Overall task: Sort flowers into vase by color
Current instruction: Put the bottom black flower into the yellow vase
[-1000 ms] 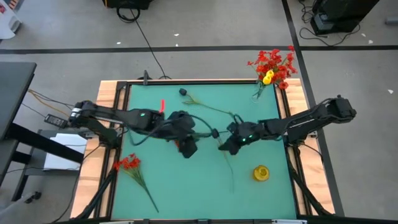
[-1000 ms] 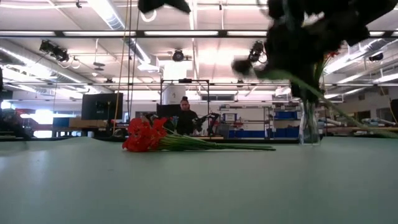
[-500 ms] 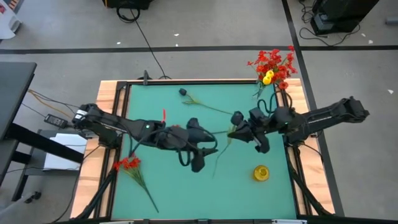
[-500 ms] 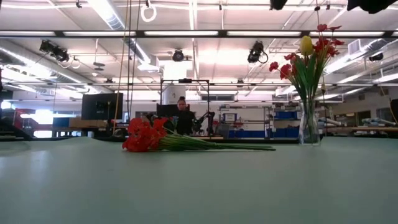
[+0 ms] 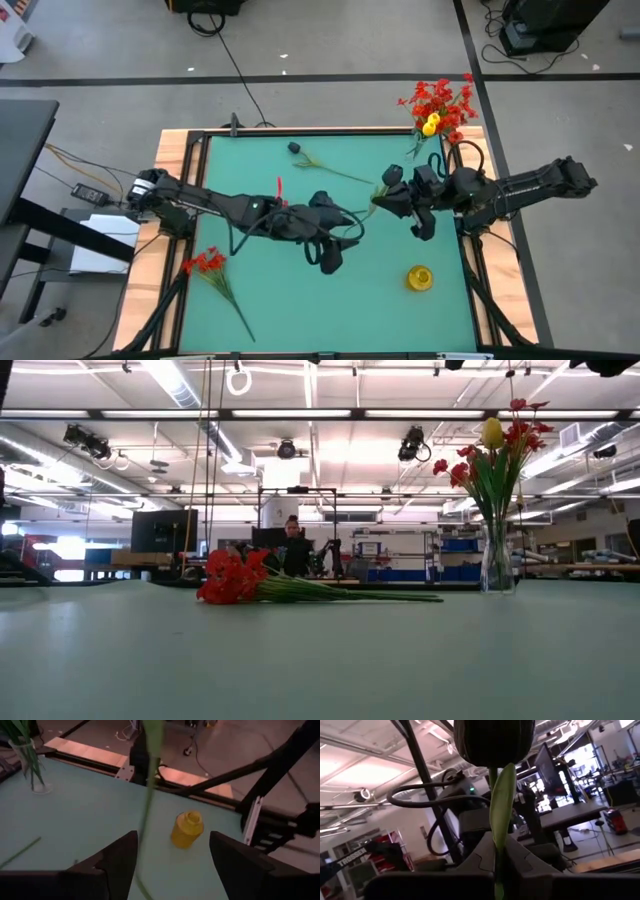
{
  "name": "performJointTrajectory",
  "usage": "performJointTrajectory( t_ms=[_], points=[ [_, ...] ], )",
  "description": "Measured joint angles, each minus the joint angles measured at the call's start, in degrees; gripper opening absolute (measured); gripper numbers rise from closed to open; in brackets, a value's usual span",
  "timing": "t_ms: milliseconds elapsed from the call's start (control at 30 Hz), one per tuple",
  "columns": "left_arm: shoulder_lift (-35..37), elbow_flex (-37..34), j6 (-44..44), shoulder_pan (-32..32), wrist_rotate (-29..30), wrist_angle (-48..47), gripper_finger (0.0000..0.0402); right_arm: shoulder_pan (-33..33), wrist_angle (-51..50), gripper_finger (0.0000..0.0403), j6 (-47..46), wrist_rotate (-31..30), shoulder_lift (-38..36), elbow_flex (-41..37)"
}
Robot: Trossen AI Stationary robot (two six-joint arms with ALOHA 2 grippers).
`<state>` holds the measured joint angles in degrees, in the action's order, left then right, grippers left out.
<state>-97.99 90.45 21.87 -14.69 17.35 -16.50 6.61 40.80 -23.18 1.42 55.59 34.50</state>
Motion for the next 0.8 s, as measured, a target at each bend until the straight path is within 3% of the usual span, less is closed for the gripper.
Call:
performJointTrajectory(
  t_ms=[333, 467, 800],
  points=[
    [-1.2, 0.0, -2.1, 1.5, 0.4, -1.7, 0.0220, 0.0, 0.4, 0.0013, 0.9, 3.4, 0.1, 0.0],
    [-1.3, 0.0, -4.5, 1.8, -2.6, -0.4, 0.0199, 0.0, 0.4, 0.0013, 0.9, 3.4, 0.1, 0.0],
    [-2.4, 0.0, -12.8, 2.1, -7.0, -0.8, 0.0079, 0.0, 1.2, 0.0013, 0.6, 5.3, 0.1, 0.0]
  ],
)
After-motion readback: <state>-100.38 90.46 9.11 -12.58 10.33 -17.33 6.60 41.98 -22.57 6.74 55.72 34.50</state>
